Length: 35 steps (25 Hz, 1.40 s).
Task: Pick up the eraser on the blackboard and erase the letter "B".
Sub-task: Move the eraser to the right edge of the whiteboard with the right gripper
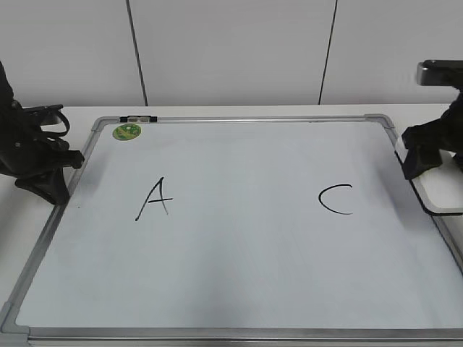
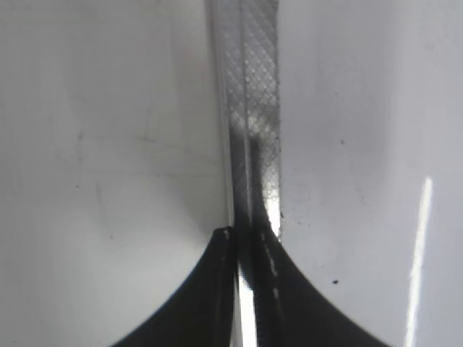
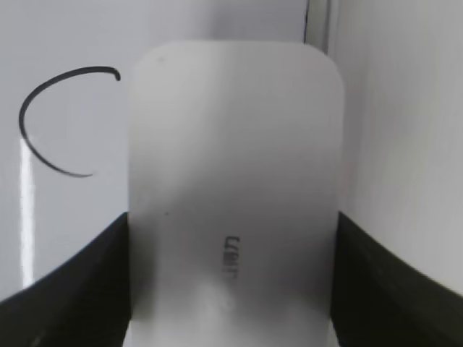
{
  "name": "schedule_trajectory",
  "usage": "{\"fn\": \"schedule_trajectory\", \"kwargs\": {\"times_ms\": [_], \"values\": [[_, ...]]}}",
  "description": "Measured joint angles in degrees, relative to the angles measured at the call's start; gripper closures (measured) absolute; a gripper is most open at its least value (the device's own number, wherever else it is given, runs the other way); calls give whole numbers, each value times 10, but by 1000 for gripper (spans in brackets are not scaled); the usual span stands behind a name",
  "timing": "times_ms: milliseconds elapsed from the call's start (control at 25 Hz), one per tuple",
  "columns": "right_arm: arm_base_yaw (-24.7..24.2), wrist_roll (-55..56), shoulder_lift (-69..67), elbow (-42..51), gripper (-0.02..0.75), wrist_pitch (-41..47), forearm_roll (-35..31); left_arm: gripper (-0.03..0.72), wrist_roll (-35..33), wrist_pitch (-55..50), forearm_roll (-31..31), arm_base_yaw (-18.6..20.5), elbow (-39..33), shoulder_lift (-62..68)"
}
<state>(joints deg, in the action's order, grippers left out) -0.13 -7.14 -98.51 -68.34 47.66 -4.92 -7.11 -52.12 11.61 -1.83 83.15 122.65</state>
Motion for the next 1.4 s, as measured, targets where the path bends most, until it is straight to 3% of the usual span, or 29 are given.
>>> {"fn": "schedule_trajectory", "kwargs": {"times_ms": [480,1040,1400], "values": [[0,-5,-120,-34,187,-73,2,673,0,-1,1,0,0,0],[0,2,-160,-65,183,-64,13,671,0,-1,1,0,0,0],[0,23,-160,-87,136,-41,20,664,0,-1,1,0,0,0]]}}
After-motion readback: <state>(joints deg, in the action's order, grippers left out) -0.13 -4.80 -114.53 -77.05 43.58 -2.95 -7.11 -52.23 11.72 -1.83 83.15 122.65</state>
